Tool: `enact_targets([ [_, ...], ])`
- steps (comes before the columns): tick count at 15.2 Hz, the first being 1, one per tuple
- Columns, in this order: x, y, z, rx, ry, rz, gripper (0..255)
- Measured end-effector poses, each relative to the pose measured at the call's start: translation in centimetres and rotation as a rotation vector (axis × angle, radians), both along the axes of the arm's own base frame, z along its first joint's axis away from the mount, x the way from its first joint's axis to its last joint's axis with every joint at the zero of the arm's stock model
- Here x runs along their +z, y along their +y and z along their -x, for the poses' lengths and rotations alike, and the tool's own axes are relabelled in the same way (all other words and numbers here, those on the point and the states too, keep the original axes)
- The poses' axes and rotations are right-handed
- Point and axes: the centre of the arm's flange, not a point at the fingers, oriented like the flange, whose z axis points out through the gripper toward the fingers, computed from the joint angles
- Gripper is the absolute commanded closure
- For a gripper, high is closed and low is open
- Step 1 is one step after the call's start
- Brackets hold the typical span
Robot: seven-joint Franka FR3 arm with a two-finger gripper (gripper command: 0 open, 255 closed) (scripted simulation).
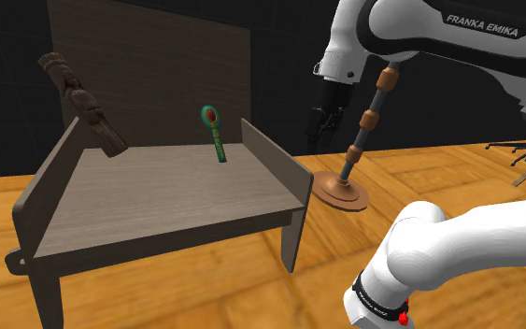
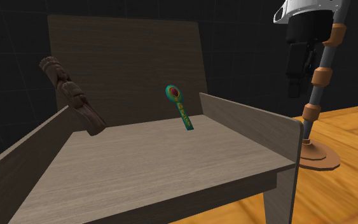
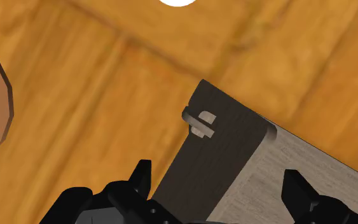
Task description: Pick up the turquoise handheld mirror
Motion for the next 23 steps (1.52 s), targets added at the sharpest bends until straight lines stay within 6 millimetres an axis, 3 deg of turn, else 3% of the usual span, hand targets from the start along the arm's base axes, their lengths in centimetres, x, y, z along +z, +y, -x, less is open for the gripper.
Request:
enact_targets([
  [2, -0.1, 0.2, -0.5, -0.008, -0.001, 0.003, 0],
  [4, -0.6, 0.6, -2.4, -0.035, -0.004, 0.012, 0],
  [12, -2.6, 2.9, -12.2, -0.166, -0.022, 0.057, 0],
  [21, -5.0, 3.9, -23.0, -0.317, -0.042, 0.108, 0],
  [23, -5.6, 3.4, -25.9, -0.351, -0.047, 0.119, 0],
])
